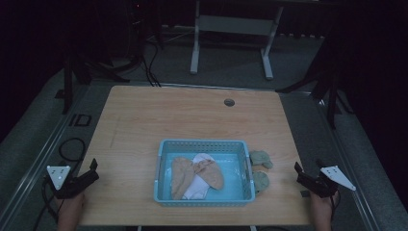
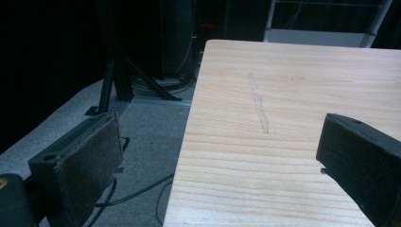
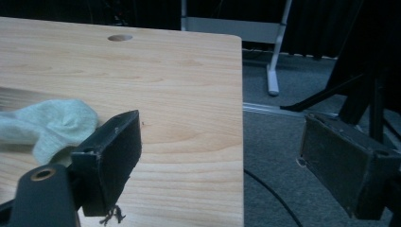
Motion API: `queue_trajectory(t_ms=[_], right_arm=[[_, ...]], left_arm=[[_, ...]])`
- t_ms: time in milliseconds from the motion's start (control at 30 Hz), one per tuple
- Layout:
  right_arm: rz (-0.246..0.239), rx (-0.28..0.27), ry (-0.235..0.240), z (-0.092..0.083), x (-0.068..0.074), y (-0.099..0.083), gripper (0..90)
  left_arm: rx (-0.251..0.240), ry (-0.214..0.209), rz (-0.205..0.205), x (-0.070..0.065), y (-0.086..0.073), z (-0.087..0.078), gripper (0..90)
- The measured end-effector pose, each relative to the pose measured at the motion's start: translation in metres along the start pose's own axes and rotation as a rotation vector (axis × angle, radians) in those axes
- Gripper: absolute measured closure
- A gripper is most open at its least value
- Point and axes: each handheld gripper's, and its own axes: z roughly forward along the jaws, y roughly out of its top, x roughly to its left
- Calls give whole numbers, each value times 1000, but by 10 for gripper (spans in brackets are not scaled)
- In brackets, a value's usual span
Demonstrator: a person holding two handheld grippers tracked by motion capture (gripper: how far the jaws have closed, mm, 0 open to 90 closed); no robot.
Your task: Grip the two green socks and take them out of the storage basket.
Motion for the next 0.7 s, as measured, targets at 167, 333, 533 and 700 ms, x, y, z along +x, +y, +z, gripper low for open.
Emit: queue_trajectory(t_ms=[167, 333, 533, 700], right_arm=[[-15, -5, 10, 0, 2, 0, 132], [-37, 8, 13, 2, 3, 0, 132], [-29, 12, 11, 3, 2, 0, 133], [-7, 23, 7, 3, -1, 1, 133]], left_arm=[[0, -1, -1, 0, 0, 0, 13], [-3, -1, -2, 0, 0, 0, 13], [-5, -1, -4, 0, 0, 0, 13], [-4, -2, -6, 0, 0, 0, 13]])
